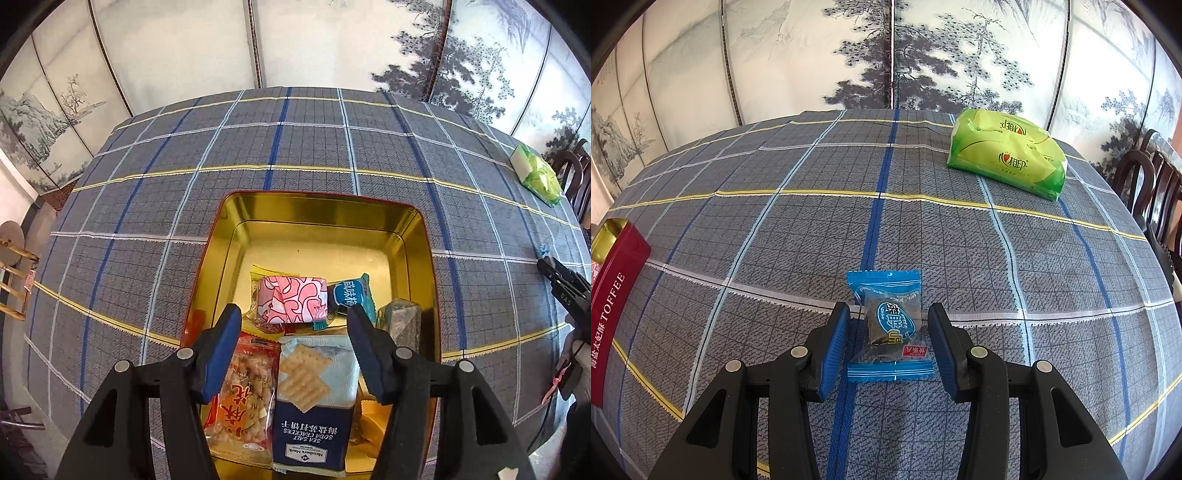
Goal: Organize snacks
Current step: 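Carry the blue snack toward the gold tin with the right tool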
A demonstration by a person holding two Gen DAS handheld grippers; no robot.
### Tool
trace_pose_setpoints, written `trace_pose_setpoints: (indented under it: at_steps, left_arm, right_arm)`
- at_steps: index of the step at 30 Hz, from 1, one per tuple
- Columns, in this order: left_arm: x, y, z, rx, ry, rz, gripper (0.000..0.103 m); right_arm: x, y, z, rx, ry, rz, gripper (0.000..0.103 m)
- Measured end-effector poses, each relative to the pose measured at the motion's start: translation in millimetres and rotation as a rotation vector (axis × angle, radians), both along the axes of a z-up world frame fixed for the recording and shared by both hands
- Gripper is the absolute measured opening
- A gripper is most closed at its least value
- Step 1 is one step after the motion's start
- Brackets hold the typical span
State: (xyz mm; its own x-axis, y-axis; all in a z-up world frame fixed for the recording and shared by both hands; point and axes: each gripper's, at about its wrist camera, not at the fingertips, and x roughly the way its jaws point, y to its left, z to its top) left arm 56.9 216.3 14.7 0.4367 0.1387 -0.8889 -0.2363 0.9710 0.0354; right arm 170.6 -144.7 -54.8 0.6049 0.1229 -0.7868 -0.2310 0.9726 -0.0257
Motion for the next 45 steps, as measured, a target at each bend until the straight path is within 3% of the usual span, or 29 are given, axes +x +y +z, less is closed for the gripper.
trace_pose_setpoints:
  at_steps: [12,26,31,35,45]
  left_arm:
    - [-27.2,-11.5,7.0,0.031,-0.035,-0.016,0.062]
    - [-36.1,1.0,8.1,-0.003,-0.047,0.021,0.064]
    - [-39.0,1.4,7.8,0.003,-0.049,0.017,0.065]
    - [-41.9,2.2,5.0,-0.004,-0.042,0.017,0.065]
    - [-49.2,7.6,4.0,-0.016,-0.045,0.033,0.066]
  right_arm:
    - [2.6,0.6,-1.2,0.008,0.018,0.006,0.047]
    - [7.2,3.1,1.3,-0.022,0.078,0.006,0.046]
    - [9.1,3.9,2.4,-0.031,0.088,-0.016,0.043]
    - [8.7,4.9,3.3,-0.036,0.088,-0.029,0.033]
    - [2.6,7.9,3.7,-0.039,0.089,-0.049,0.031]
